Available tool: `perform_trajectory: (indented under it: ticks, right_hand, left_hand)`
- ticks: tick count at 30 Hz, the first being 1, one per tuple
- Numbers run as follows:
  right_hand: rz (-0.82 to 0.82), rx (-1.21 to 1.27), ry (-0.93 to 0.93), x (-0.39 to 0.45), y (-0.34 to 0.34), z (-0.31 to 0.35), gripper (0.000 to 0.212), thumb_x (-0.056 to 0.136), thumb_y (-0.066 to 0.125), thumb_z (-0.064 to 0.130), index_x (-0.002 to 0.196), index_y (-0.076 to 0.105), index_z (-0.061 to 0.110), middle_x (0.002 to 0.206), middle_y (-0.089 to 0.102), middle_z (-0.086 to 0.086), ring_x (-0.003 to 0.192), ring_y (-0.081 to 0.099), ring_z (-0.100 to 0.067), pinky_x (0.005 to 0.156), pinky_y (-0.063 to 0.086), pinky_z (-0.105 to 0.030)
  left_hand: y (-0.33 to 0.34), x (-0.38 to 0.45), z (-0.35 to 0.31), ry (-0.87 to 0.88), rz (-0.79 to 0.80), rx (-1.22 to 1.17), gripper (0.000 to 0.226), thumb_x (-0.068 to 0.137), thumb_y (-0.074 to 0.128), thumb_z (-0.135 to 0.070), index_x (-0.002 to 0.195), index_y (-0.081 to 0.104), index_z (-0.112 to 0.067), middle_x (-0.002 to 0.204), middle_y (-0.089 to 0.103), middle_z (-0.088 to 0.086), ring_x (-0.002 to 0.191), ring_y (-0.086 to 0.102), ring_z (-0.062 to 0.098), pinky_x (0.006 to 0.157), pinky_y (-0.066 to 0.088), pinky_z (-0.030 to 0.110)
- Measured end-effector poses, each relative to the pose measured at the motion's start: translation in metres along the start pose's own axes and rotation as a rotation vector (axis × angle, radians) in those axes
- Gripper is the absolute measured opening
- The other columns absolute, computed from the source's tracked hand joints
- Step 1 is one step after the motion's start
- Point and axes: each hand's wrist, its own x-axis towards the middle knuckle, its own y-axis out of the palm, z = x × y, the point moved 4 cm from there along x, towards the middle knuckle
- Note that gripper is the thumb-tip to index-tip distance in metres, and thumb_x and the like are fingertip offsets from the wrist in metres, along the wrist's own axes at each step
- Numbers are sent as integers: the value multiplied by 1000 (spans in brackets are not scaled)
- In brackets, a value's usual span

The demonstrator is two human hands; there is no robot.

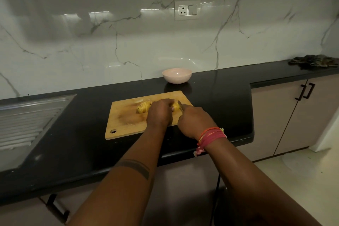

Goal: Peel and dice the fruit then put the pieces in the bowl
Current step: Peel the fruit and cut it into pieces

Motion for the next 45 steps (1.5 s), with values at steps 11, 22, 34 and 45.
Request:
perform_trajectory:
  ticks: [11, 22, 34, 45]
  right_hand:
    - [22, -2, -27, 34, 1, 17, 34, 100, 47, 22, 132, 57, 13, 118, 65, -12, 87, 54, -21, 77, 40, -31]
    - [88, -51, -2, 29, 18, 11, 25, 98, 52, 24, 119, 60, 14, 110, 66, -9, 85, 55, -21, 76, 43, -33]
    - [118, -71, -8, -10, 6, -6, 50, 94, 48, 28, 144, 47, 21, 110, 60, -9, 87, 54, -21, 77, 48, -34]
    - [40, 37, -19, 21, -4, 18, 49, 97, 46, 21, 146, 48, 19, 128, 62, -13, 106, 60, -26, 82, 42, -30]
  left_hand:
    - [-2, -1, -1, 63, 1, -21, 40, 98, 63, -14, 135, 65, -27, 121, 73, 1, 107, 68, 20, 95, 56, 39]
    - [-1, 1, -2, 31, -8, 33, 42, 99, 60, -7, 138, 62, -22, 131, 68, 4, 118, 64, 25, 101, 51, 38]
    - [-4, 0, -2, -59, 17, -17, 42, 99, 65, -16, 140, 60, -24, 135, 66, 3, 124, 59, 23, 105, 45, 34]
    - [-6, -1, 5, -9, 17, -27, 37, 98, 64, -18, 134, 67, -27, 124, 72, 2, 112, 66, 22, 98, 53, 36]
